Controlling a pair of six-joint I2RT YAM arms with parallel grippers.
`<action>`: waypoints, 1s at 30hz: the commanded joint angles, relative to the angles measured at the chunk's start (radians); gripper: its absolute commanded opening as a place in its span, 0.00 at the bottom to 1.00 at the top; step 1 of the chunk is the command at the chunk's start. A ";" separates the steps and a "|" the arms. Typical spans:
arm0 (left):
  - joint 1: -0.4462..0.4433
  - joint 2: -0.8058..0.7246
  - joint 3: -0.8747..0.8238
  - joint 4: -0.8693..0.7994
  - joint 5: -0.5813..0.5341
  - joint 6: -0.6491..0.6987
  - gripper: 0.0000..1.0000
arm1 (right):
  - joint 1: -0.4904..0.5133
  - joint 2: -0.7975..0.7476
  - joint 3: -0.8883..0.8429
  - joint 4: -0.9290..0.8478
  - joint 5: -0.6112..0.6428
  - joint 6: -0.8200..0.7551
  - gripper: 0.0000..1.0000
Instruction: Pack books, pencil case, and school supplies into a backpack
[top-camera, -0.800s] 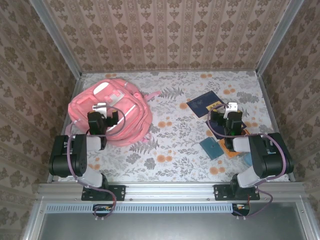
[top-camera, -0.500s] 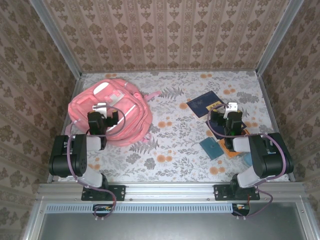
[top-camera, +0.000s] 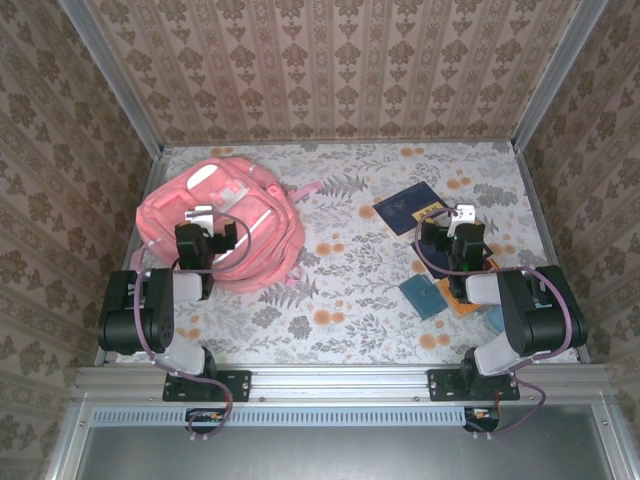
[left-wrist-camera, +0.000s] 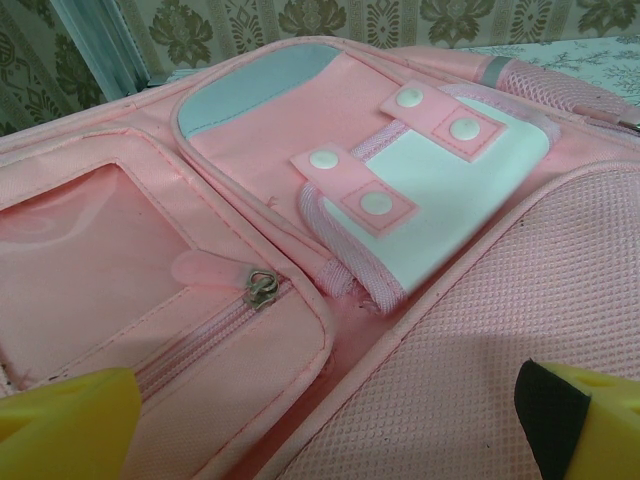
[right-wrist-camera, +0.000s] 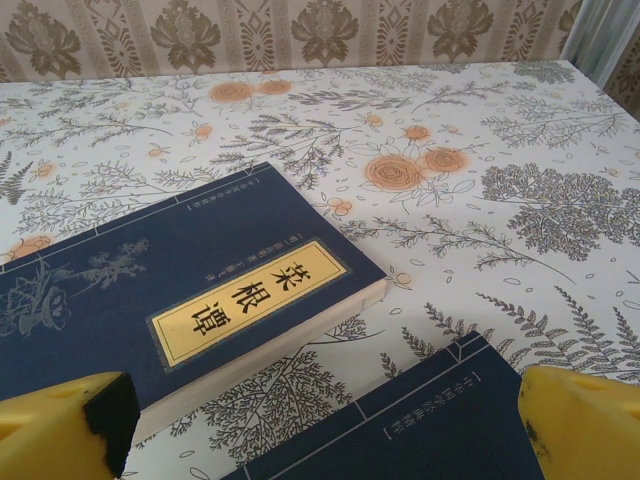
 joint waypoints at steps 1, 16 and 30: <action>0.008 -0.003 -0.009 0.005 0.042 0.015 1.00 | -0.005 -0.005 -0.004 0.030 0.013 0.009 1.00; -0.004 -0.328 0.287 -0.752 0.008 -0.205 1.00 | 0.029 -0.394 0.272 -0.763 0.193 0.302 1.00; -0.008 -0.004 0.699 -1.088 0.134 -0.563 0.98 | 0.020 -0.290 0.568 -1.214 -0.169 0.469 1.00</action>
